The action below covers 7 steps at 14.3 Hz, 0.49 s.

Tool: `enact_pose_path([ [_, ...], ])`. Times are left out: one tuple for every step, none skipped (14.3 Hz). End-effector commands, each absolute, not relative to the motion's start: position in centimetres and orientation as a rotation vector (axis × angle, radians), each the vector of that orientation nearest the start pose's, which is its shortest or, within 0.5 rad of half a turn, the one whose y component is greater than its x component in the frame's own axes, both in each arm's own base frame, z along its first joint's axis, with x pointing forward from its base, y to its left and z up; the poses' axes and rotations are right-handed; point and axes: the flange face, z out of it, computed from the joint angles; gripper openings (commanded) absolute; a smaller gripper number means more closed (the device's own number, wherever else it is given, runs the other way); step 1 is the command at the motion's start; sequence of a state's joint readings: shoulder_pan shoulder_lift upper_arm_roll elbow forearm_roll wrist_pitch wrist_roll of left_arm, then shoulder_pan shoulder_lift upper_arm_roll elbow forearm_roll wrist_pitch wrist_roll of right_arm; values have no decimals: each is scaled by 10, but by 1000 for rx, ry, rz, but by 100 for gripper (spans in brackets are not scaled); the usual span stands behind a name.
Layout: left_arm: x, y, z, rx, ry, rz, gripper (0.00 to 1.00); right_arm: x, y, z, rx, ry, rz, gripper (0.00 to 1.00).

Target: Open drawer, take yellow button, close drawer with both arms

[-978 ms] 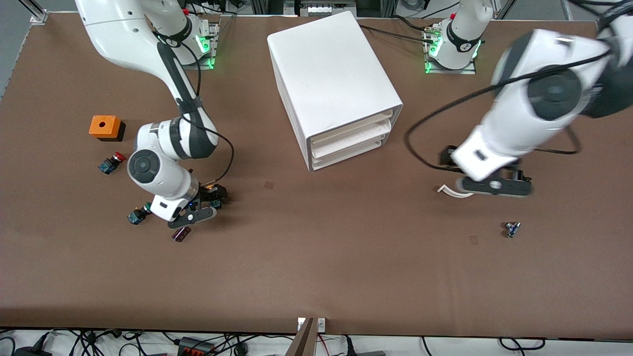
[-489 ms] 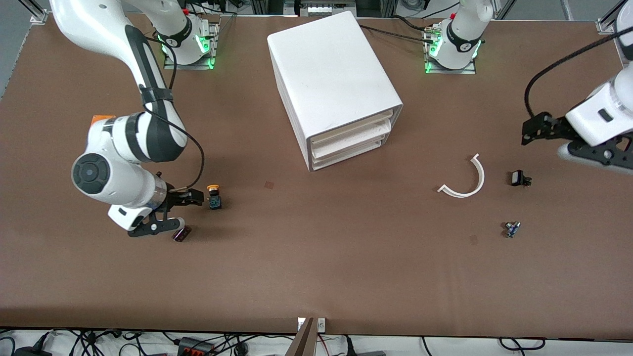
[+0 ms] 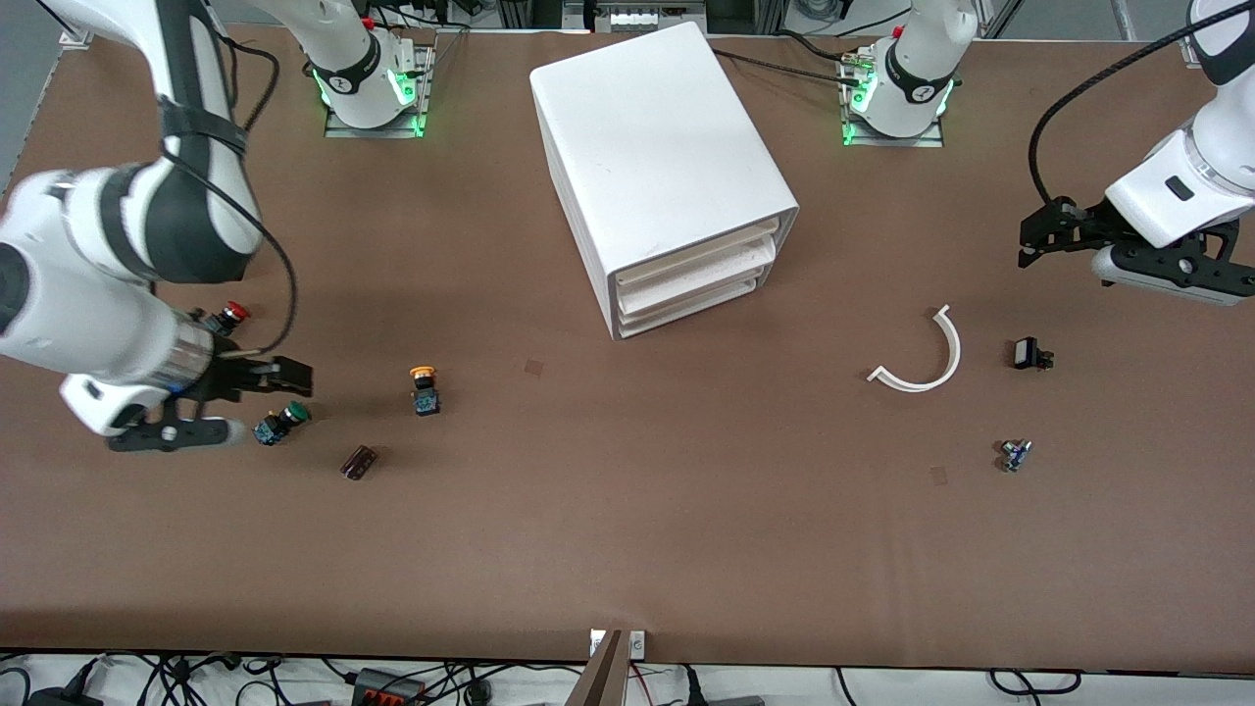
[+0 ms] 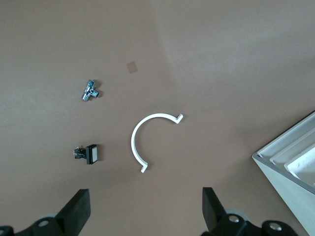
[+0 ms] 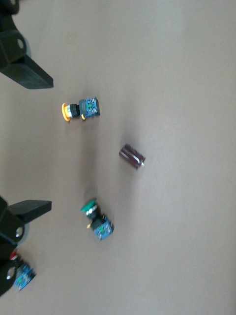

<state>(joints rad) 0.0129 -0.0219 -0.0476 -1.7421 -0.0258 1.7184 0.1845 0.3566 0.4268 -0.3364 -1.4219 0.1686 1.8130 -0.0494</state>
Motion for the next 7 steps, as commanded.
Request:
enact_pose_path([
  [549, -20, 578, -3164, 338, -42, 100, 672, 47, 502, -3113, -26, 18, 100],
  [552, -19, 582, -3174, 309, -57, 100, 670, 37, 513, -3119, -5, 28, 100],
  [556, -19, 582, -3175, 304, -52, 100, 669, 30, 523, -3123, 15, 34, 100],
  [557, -19, 582, -3170, 305, -49, 100, 668, 23, 535, -3128, 30, 31, 100],
  [555, -18, 582, -3169, 303, -27, 100, 667, 18, 543, -3130, 40, 24, 100],
  [550, -18, 581, -3172, 305, 38, 100, 666, 14, 552, -3132, 50, 6, 100],
  [546, -16, 579, -3172, 302, 80, 100, 661, 7, 570, -3121, 62, -40, 100],
])
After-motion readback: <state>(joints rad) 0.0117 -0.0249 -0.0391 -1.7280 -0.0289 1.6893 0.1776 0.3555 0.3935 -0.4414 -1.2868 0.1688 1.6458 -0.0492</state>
